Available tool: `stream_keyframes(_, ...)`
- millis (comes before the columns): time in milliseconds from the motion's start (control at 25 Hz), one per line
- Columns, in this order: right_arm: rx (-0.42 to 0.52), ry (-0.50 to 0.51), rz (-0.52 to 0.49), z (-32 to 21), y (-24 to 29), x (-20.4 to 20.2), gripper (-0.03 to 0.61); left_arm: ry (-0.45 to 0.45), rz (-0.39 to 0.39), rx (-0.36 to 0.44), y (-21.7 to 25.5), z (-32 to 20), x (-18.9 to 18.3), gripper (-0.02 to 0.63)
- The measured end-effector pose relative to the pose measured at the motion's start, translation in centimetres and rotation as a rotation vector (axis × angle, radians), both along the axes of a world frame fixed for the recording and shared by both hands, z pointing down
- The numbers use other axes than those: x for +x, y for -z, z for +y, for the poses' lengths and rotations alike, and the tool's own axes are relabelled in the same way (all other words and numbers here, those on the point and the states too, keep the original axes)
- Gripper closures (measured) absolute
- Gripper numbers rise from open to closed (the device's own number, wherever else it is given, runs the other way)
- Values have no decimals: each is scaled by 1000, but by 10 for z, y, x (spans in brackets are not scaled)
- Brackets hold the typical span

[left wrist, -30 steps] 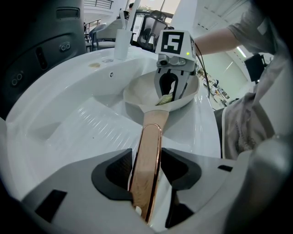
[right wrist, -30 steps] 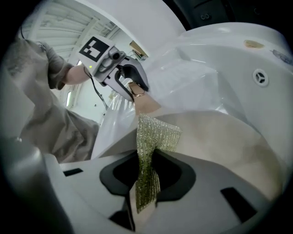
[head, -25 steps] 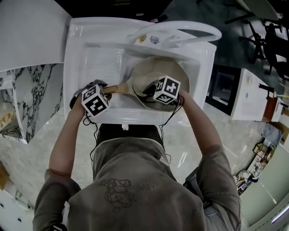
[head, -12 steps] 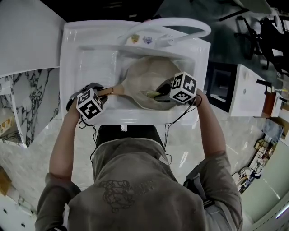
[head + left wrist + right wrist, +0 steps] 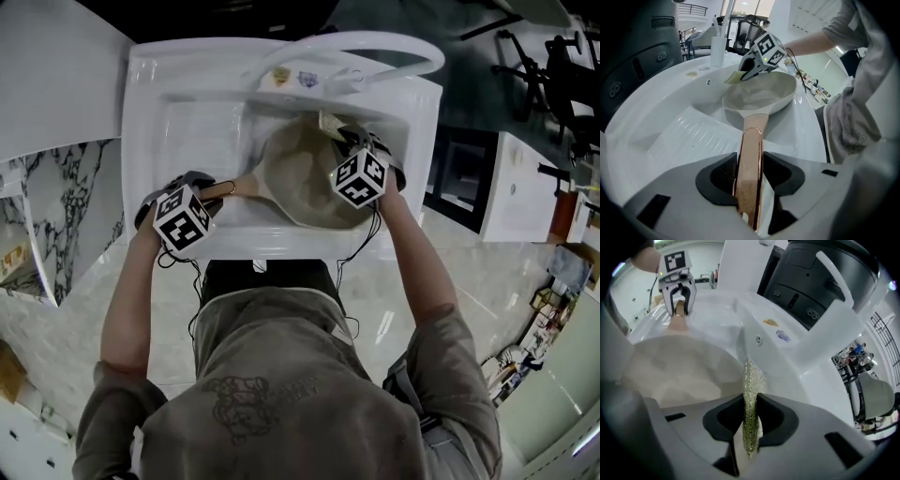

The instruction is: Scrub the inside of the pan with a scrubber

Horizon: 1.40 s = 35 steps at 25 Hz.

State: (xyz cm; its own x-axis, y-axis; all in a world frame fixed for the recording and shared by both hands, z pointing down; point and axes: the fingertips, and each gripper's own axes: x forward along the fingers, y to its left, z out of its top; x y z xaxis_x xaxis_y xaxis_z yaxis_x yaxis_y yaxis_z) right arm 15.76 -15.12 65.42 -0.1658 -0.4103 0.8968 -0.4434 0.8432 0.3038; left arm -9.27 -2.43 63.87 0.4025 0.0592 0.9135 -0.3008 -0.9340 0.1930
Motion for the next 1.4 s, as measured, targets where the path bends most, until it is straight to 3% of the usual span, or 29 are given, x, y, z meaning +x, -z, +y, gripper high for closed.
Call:
stream_keyframes(240,-15,3,96,3,-44,0,498,-16,2,-7,0,0,0,439)
stream_keyframes(360,-73,23,108,13,-59,-7,495,-19,7,-6,0,0,0,439)
stream_keyframes(640,-449,139,87,81,-78,-26,495,-16,12,-6,0,0,0,439)
stream_keyframes(840,-571,235,100,111,-63,-34,494,-14,12,-5,0,0,0,439)
stream_keyframes(1000,-756,278,93,139,-42,-39,491,-13,10,1,0,0,-1,439)
stream_keyframes(1160,-938,331,21,170,-17,-53,491,-9,17,2,1,1,1,439)
stream_keyframes(1400,-1237,280,-52,201,14,-51,494,-13,14,0,0,1,0,439)
